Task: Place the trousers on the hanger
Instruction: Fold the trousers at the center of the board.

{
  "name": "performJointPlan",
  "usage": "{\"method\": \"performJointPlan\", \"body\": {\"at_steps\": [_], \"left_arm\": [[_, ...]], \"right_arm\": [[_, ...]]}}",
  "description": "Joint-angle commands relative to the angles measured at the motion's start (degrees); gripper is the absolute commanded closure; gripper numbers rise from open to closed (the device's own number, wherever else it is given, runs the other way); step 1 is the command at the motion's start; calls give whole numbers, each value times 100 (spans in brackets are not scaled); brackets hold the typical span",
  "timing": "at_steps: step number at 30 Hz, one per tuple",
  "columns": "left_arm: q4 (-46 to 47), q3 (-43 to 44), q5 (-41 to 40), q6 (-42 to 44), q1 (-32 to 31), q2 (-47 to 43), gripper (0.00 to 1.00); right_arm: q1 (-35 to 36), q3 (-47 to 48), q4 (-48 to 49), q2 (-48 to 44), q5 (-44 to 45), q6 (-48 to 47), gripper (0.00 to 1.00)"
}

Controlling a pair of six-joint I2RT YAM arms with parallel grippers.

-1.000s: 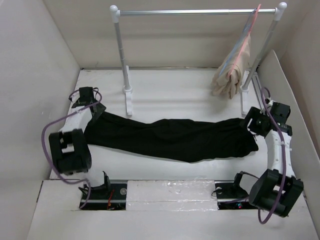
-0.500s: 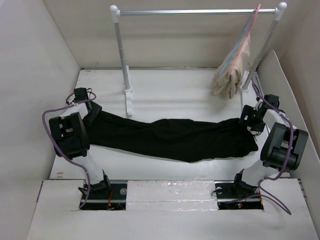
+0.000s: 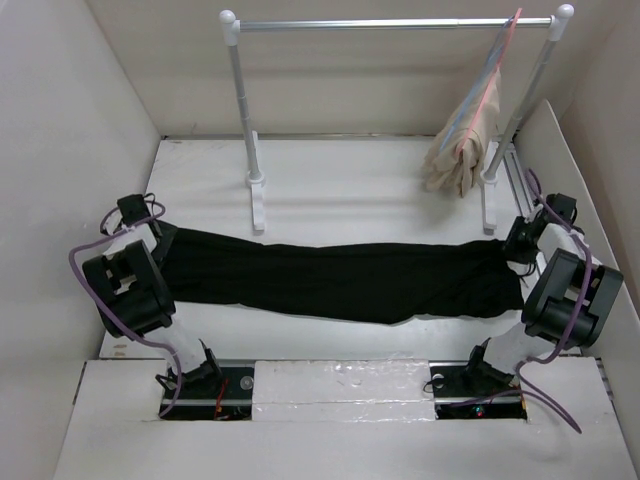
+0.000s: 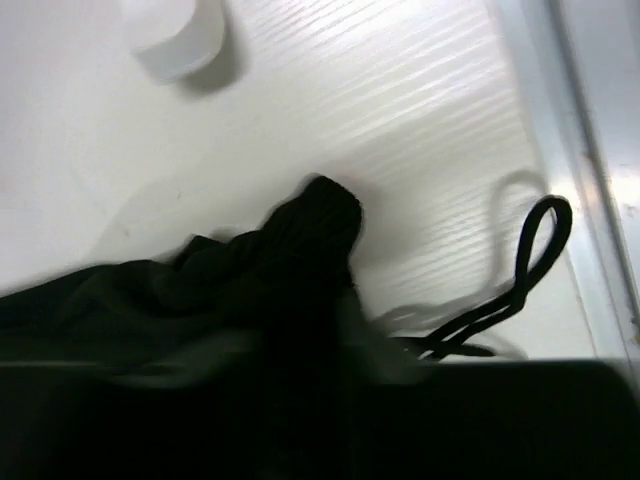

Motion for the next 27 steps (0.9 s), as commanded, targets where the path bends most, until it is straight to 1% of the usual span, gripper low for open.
{"method": "performJointPlan", "body": {"at_steps": [1,2,3,4,5,6,7,8,9,11,12,14,15,16,17,18,19,20,22,23,26,27], "left_arm": [[-178,43,45,-17,-102,-450,35],[-187,104,81,-17,-241,-521,34],[-187,218,151,-9,-304,-592,33],[-100,254,343,0,-365,-688,31],[-64,280,450,9,-479,-837,30],[-55,368,546,-8,-550,-899,30],[-46,403,747,-9,-620,-1030,28],[-72,447,749,9,-708,-1093,27],[-107,491,706,18,-900,-1154,27],[-125,457,470,123,-1112,-1418,27],[-125,378,433,175,-1400,-1532,27],[-64,255,459,316,-1840,-1830,30],[-29,132,477,438,-2147,-1936,30],[24,79,520,501,-2898,-2085,31],[33,52,495,562,-3332,-2147,32],[-2,9,416,589,-3772,-2191,32],[-11,-9,250,572,-4603,-2235,32],[-11,-44,222,571,-4968,-2262,32],[6,-97,74,510,-5618,-2280,32],[7,-115,64,519,-6091,-2271,32],[6,-220,99,580,-6657,-2201,32],[15,-342,108,624,-6737,-2183,32]], "right_arm": [[-31,322,332,-225,-47,-24,57],[47,383,306,-243,-118,-42,46],[100,445,236,-269,-171,-77,28],[205,559,183,-331,-233,-77,22],[206,594,113,-514,-311,-103,18],[302,621,69,-620,-364,-95,12],[416,647,16,-752,-443,-77,10],[478,682,-89,-884,-470,-86,8],[548,700,-151,-1128,-462,-86,4],[654,631,-413,-1385,-418,-94,3],[654,552,-493,-1708,-400,-68,3],[654,262,-668,-2148,-278,54,3],[593,-87,-748,-2638,-199,116,2],[540,-282,-888,-2886,2,212,2],[366,-493,-1151,-3158,91,378,1],[268,-921,-1266,-3440,179,502,1],[154,-1100,-1398,-3991,371,590,0],[153,-1197,-1791,-4092,565,730,0],[-22,-1486,-1979,-4145,664,819,0],[-136,-1549,-1997,-4146,594,785,0],[-523,-1664,-1944,-4128,488,959,0],[-593,-1681,-1901,-4119,496,1030,0]]}}
